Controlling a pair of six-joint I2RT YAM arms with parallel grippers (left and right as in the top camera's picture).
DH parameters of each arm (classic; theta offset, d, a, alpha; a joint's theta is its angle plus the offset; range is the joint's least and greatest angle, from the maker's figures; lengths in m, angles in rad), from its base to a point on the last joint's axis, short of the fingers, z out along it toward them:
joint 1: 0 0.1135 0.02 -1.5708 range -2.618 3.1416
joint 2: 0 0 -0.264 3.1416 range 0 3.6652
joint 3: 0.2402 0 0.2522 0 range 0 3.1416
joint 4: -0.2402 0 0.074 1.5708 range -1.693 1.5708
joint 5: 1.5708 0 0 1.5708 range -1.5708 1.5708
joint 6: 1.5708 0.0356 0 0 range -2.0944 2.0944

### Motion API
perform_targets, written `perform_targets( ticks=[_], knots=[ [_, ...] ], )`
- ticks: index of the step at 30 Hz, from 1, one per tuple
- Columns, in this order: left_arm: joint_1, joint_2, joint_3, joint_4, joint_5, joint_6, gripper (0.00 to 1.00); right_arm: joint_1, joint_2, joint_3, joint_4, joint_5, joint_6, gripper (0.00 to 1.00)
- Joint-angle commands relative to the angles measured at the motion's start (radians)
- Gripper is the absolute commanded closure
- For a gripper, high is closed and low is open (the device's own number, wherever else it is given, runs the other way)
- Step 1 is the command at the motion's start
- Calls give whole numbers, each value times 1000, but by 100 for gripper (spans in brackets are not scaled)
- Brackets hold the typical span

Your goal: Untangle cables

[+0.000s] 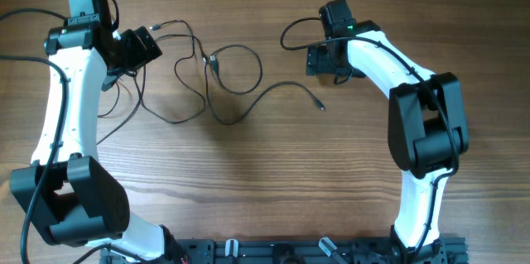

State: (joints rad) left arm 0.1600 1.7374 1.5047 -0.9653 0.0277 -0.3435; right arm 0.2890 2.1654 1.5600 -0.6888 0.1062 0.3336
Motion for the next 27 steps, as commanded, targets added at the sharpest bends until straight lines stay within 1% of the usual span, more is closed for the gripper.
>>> perform_targets(
  ticks=[1,4,8,11,21,23,27],
  knots=[
    [-1,10,-2,0,8,-9,0,0,21,-3,78,14,-19,0],
    [-1,10,-2,0,8,-9,0,0,21,-3,181,13,-18,0],
    [-1,10,-2,0,8,-9,0,0,21,-3,274,14,-19,0],
    [-1,10,-2,0,8,-9,0,0,21,-3,314,13,-18,0],
    [-1,9,-2,0,8,-9,0,0,21,-3,322,14,-18,0],
    [-1,5,-2,-1,-12,-2,0,0,21,-3,322,14,-19,0],
    [-3,-21,-2,-15,-14,-2,0,0,21,-3,322,14,-18,0]
  ],
)
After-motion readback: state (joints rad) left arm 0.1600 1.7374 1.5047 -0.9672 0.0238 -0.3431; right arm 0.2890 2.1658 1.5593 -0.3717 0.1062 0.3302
